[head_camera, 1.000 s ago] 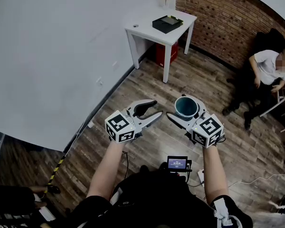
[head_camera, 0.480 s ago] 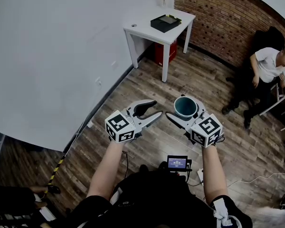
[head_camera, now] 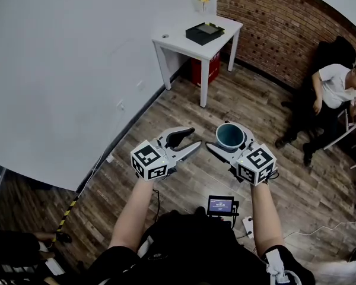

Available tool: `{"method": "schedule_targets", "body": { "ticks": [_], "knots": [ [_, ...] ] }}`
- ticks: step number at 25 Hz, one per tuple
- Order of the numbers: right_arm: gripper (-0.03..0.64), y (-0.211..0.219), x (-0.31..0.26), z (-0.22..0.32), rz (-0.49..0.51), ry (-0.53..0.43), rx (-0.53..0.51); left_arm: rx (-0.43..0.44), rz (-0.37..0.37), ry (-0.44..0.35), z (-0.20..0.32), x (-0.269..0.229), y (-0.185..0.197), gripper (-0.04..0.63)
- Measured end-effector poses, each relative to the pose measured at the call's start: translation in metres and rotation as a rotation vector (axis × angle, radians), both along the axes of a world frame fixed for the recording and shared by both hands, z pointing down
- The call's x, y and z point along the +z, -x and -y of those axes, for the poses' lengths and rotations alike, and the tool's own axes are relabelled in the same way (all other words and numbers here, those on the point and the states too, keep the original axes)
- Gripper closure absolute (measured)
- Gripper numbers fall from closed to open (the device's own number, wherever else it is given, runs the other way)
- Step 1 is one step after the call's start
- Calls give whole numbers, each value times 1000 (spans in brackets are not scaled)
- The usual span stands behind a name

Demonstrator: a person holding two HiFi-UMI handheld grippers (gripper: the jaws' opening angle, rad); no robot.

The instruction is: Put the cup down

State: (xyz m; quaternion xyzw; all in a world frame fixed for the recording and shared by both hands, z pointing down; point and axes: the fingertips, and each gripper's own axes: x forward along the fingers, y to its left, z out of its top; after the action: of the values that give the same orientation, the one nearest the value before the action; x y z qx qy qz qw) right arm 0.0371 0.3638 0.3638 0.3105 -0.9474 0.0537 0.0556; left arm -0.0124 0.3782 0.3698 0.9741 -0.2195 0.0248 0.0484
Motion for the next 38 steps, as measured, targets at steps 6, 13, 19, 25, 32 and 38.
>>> {"method": "schedule_targets", "body": {
  "ticks": [6,13,19,25,32,38],
  "knots": [
    [207,-14,6,3,-9,8,-19,-23,-3,11,1,7,-13,422],
    [207,-21,10,10,5,18,-27,-37,6,18,7,12,-17,422],
    [207,-21,17,21,10,31,-31,-49,8,28,17,19,-16,422],
    [207,-22,20,41,15,36,-21,-43,4,35,37,23,-16,422],
    [207,-22,24,71,8,41,-3,-40,-5,41,70,27,-12,422],
    [207,-28,29,97,15,53,26,-38,-13,44,98,28,-14,422]
  ]
}}
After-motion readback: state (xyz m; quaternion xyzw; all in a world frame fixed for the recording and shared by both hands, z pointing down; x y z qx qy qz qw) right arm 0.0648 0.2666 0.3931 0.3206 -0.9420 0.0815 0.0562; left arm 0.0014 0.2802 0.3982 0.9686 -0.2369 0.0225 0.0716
